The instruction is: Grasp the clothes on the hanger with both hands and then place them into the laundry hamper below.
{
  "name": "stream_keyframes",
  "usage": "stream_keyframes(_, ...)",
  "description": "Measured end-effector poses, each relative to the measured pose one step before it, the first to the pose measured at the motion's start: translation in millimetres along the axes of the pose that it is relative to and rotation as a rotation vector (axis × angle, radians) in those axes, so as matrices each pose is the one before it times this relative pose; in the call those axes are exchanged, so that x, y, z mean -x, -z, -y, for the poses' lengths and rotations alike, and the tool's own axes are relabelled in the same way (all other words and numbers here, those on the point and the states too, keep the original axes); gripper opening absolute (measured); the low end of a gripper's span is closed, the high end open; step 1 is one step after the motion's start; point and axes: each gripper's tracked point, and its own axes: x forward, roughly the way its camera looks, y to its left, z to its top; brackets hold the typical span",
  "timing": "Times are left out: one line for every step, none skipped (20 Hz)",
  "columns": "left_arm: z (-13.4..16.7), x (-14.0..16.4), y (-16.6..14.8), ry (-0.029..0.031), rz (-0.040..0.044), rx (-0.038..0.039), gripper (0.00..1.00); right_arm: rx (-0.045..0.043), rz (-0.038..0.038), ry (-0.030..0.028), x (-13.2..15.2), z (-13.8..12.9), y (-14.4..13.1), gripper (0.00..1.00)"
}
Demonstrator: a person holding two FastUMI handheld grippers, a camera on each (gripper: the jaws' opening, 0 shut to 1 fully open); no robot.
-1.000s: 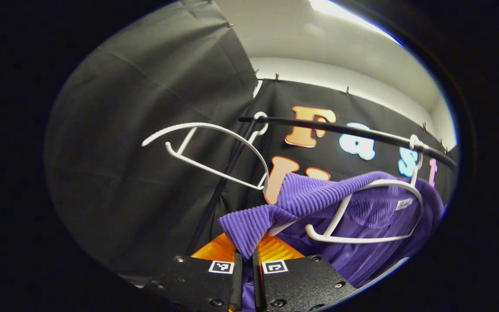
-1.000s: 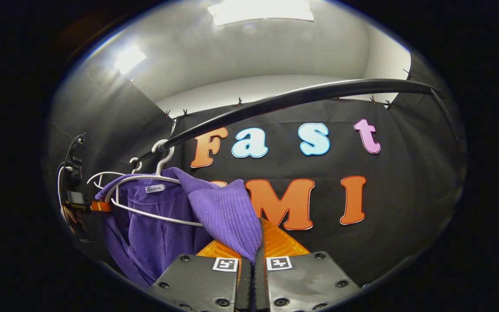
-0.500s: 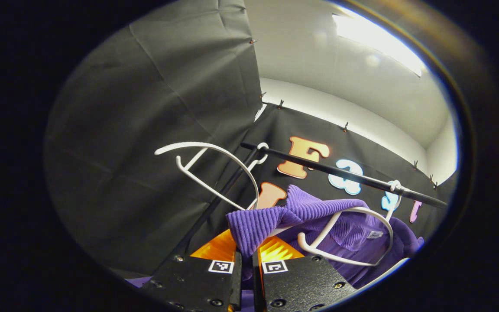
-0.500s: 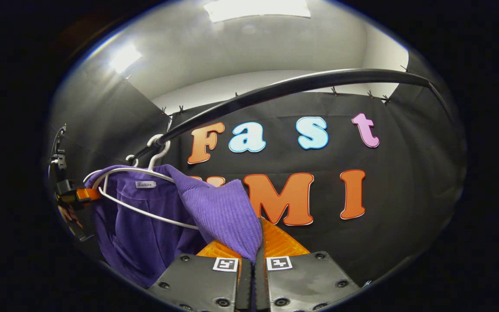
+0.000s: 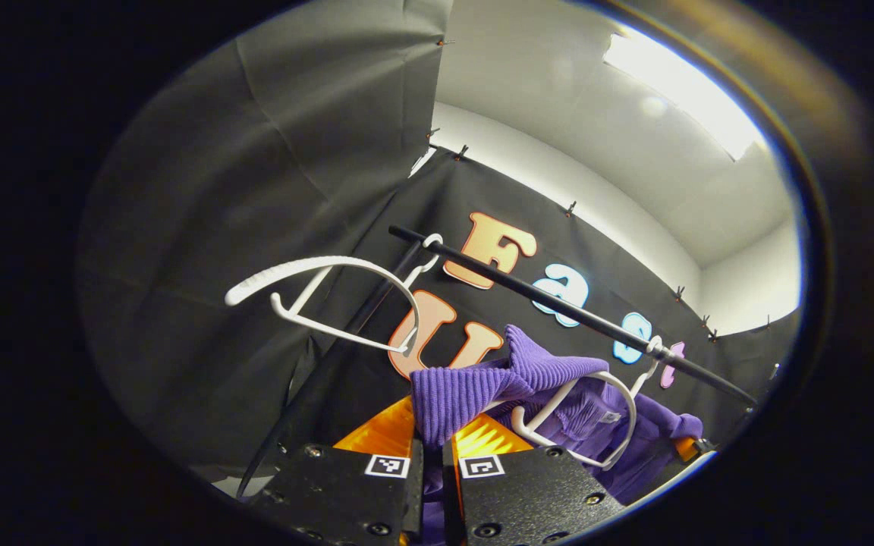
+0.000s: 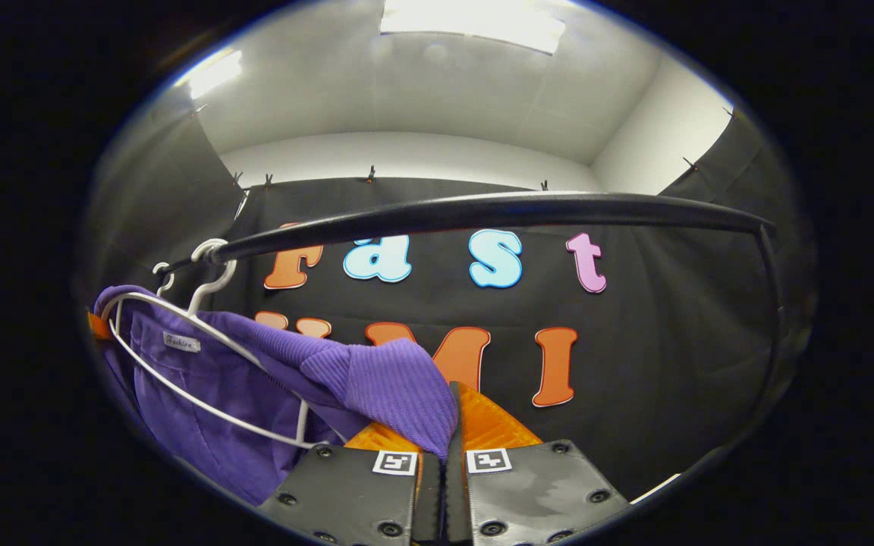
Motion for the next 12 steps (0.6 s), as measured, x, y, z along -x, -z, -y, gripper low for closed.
stream_keyframes(1.95,0.75,-6.11,0.00975,-0.00749,-0.02798,0.1,-0.00297,0.00602,0.00927,-7.06,0.48,-2.02,0.11)
stream_keyframes(5.39,2.36,-4.83,0.024,-0.01132,-0.02591,0.11,-0.00838,0.00416,0.00308,-2.05,-1.94,-0.25,0.1)
stream_keyframes(7.0,3.28,-3.35,0.02441,-0.01375,-0.01527,0.11,-0.00773,0.00563,-0.00251,-3.42,-2.61,-0.37,0.1)
stream_keyframes(2.84,4.92,0.43,0.01555,-0.02595,-0.02048,0.1,0.007,0.00484,0.00007,-2.02,0.5,0.31,0.11)
stream_keyframes(-0.6,3.04,1.67,0.00807,-0.0235,-0.03251,0.1,0.0163,0.00521,0.00155,-5.67,1.52,2.32,0.11)
stream_keyframes(-0.97,4.12,3.42,0.0061,-0.01915,-0.03248,0.1,0.01716,-0.00215,-0.00164,-7.77,0.61,3.18,0.11)
stream_keyframes(1.94,3.96,1.96,0.01349,-0.01391,-0.02758,0.11,0.01064,-0.00449,-0.00599,-7.99,-1.31,5.45,0.11)
stream_keyframes(0.94,3.33,-0.9,0.0071,-0.00237,-0.01963,0.1,0.00684,-0.00685,-0.01055,-9.1,-2.63,6.79,0.11)
stream_keyframes(0.33,3.37,-5.35,0.00337,0.00763,-0.01336,0.1,0.00445,-0.00428,-0.01428,-7.89,-2.37,6.48,0.11)
stream_keyframes(0.75,0.38,-7.16,0.00903,0.01119,-0.00003,0.1,-0.00533,-0.00188,-0.01789,-7.54,-2.38,3.01,0.11)
stream_keyframes(0.78,1.24,-6.03,0.00869,0.01199,0.01076,0.1,-0.01669,-0.00045,-0.01889,-8.58,-2.14,4.8,0.1)
stream_keyframes(0.19,-0.53,-6.34,0.00896,0.0107,0.01815,0.11,-0.02216,-0.0145,-0.02186,-8.55,-1.64,8.77,0.1)
